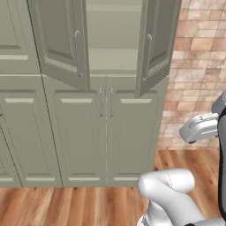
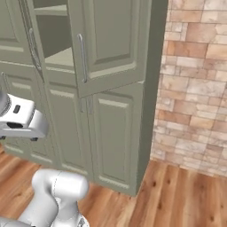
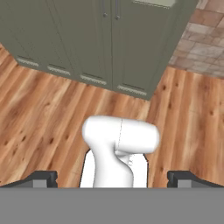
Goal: Close all open cabinet doors.
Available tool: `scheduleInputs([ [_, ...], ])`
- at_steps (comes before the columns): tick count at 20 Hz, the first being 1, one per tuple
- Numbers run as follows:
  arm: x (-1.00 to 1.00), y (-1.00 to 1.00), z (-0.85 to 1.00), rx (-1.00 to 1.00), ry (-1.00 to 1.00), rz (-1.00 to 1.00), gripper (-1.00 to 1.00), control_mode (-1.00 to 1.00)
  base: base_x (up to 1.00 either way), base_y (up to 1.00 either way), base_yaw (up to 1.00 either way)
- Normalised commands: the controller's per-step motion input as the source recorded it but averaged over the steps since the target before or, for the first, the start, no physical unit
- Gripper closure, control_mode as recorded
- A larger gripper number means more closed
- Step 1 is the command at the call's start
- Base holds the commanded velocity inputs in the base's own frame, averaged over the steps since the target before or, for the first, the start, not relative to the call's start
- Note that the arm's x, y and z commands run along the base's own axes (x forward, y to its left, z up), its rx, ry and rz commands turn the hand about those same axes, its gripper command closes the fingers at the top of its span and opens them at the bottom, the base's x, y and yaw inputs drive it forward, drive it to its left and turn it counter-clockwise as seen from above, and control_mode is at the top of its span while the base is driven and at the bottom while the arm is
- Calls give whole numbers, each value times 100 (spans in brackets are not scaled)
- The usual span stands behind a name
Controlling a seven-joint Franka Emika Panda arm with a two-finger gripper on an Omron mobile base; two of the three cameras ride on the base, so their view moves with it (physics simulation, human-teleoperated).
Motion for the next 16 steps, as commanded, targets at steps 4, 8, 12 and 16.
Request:
scheduleInputs([
  [4, 0, 0, 0, 0, 0, 0, -100, 100, 69, 0, -9],
  [8, 0, 0, 0, 0, 0, 0, -100, 100, 38, 0, -6],
  [12, 0, 0, 0, 0, 0, 0, -100, 100, 25, 5, -13],
  [16, 0, 0, 0, 0, 0, 0, -100, 100, 0, 29, -12],
])
